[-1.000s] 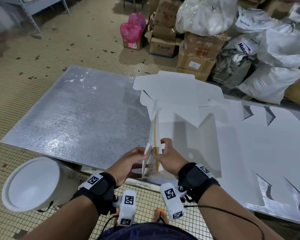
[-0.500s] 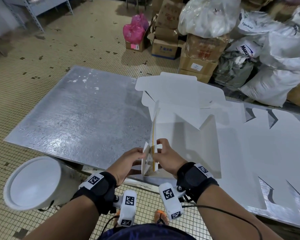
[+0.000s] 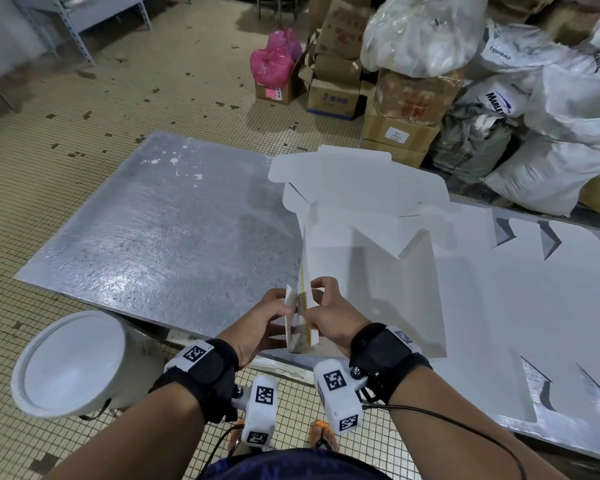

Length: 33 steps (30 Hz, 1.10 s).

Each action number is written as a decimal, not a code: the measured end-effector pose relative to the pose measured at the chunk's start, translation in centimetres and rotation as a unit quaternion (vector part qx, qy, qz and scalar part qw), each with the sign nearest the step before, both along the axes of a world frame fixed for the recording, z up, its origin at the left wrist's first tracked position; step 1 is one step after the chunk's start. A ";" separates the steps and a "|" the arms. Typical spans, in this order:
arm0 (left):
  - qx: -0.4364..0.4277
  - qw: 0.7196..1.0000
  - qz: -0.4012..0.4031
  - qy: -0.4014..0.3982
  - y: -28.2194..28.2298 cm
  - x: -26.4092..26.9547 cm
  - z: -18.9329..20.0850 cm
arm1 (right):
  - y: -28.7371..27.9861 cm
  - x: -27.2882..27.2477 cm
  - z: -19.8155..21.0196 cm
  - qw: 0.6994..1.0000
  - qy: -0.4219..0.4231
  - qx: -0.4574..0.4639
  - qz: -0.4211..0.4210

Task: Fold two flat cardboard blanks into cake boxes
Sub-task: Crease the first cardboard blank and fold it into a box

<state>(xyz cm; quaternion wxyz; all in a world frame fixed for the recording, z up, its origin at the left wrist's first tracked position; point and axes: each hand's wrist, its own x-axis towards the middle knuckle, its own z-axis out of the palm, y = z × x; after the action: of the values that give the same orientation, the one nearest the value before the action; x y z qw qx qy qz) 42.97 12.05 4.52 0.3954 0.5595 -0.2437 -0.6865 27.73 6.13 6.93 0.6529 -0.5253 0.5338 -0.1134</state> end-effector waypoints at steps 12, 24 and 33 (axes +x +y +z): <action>0.002 1.000 0.009 0.019 0.3 0.2 -0.7 | -0.2 0.3 0.7 1.000 0.011 0.005 0.004; -0.003 0.998 -0.033 -0.060 0.1 0.3 -0.4 | 0.2 0.3 0.8 1.000 -0.021 0.006 0.009; -0.009 0.991 -0.052 -0.126 0.5 0.9 0.0 | 0.6 -1.0 0.5 0.993 -0.054 -0.059 0.082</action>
<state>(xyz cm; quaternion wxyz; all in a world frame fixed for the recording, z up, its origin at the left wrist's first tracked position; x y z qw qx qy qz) 43.90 12.58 4.55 0.3298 0.6248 -0.3265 -0.6279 26.75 6.74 7.45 0.6559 -0.5983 0.4446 -0.1190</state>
